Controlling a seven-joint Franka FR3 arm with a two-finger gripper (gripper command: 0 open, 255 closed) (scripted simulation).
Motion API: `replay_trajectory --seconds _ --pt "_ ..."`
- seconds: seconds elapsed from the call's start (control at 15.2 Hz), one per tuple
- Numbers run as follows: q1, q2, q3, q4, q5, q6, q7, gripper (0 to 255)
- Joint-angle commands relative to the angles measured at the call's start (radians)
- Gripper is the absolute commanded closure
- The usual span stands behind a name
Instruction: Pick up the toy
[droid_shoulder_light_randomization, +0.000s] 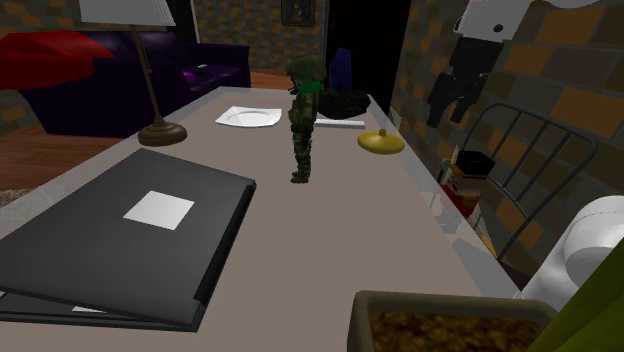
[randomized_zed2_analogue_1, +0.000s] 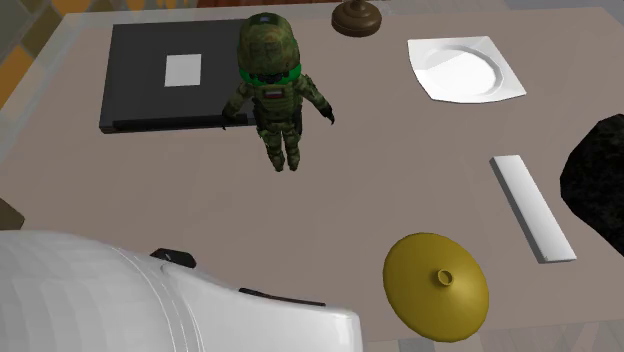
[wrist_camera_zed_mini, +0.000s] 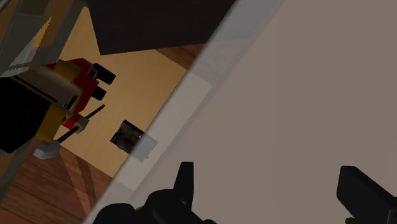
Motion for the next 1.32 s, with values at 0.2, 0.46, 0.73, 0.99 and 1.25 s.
replay_trajectory --seconds 0.2,0.46,0.73,0.99,1.25 --pt "-0.005 0.057 0.077 0.051 0.038 0.022 0.119 0" --pt "-0.022 0.153 0.177 0.141 0.070 0.048 0.278 0" --pt "-0.049 0.268 0.275 0.257 0.075 0.068 0.438 0" --pt "-0.081 0.404 0.374 0.399 0.048 0.077 0.606 0" --pt "-0.110 0.567 0.476 0.572 -0.022 0.066 0.786 0"
